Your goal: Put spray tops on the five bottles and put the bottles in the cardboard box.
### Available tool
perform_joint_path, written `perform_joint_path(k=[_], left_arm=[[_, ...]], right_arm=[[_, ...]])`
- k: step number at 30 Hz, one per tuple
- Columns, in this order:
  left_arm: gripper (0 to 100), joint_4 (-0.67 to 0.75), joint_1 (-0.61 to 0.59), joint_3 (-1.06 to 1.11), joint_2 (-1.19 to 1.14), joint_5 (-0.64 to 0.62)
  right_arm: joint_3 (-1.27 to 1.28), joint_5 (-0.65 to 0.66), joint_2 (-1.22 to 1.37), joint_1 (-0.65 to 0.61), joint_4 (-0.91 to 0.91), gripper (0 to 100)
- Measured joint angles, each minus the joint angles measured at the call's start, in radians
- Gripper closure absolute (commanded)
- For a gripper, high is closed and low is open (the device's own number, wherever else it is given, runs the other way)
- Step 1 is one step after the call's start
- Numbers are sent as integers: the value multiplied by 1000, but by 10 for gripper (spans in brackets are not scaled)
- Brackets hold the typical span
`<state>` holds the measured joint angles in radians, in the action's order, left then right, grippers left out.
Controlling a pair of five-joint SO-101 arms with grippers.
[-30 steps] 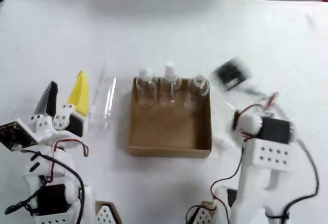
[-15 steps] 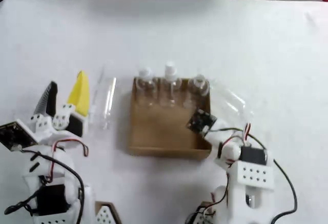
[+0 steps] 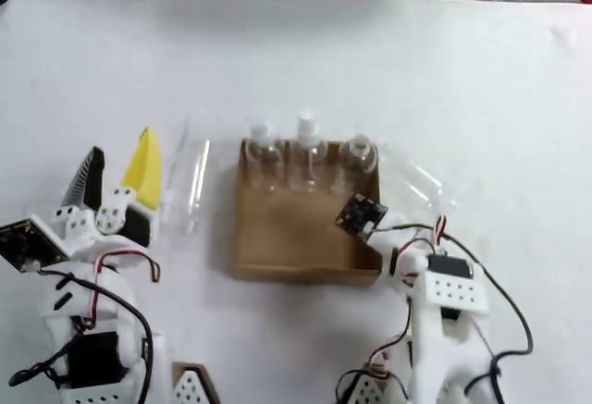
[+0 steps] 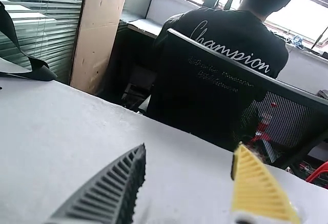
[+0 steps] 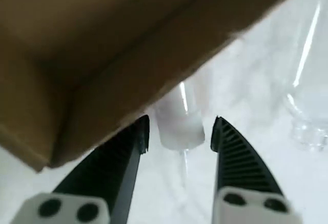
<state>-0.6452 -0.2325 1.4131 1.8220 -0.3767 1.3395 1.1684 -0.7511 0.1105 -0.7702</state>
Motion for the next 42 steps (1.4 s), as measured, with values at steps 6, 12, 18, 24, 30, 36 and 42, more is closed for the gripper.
perform_joint_path(k=[6, 12, 18, 24, 30, 36, 42], left_arm=[[745, 0, 0, 0, 0, 0], [745, 0, 0, 0, 0, 0], [745, 0, 0, 0, 0, 0], [745, 0, 0, 0, 0, 0], [745, 0, 0, 0, 0, 0], [745, 0, 0, 0, 0, 0], [745, 0, 0, 0, 0, 0]], right_arm=[[-18, 83, 57, 0, 2, 967], [-26, 92, 57, 5, 12, 981], [-26, 118, 52, 12, 12, 981], [-38, 269, -72, 157, -57, 981], [-29, 474, -219, 290, -144, 981], [107, 529, -207, 373, 35, 981], [161, 537, -169, 400, 107, 957]])
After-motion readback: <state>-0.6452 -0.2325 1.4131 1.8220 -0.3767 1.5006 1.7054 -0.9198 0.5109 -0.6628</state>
